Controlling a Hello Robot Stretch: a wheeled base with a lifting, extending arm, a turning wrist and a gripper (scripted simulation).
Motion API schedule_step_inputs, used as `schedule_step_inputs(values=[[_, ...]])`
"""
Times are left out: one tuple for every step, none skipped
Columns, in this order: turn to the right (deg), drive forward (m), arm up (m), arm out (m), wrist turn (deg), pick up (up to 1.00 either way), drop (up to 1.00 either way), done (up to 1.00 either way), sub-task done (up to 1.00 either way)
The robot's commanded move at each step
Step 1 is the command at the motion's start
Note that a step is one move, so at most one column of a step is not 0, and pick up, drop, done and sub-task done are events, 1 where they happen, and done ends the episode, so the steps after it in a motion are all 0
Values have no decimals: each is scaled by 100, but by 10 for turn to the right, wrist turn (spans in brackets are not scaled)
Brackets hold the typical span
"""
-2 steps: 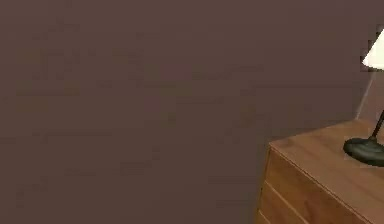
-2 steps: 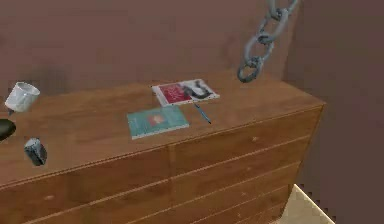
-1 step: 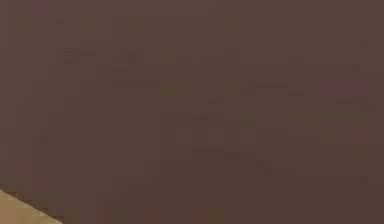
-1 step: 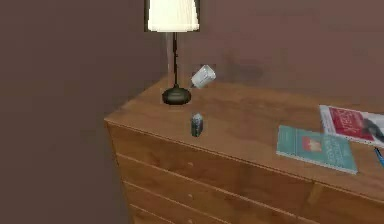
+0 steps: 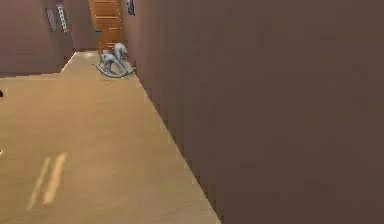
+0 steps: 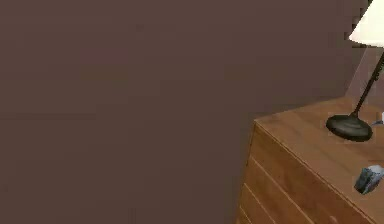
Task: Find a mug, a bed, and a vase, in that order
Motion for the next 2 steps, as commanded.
schedule_step_inputs(values=[[-360,0,0,0,0,0,0,0,0],[0,100,0,0,0,0,0,0,0]])
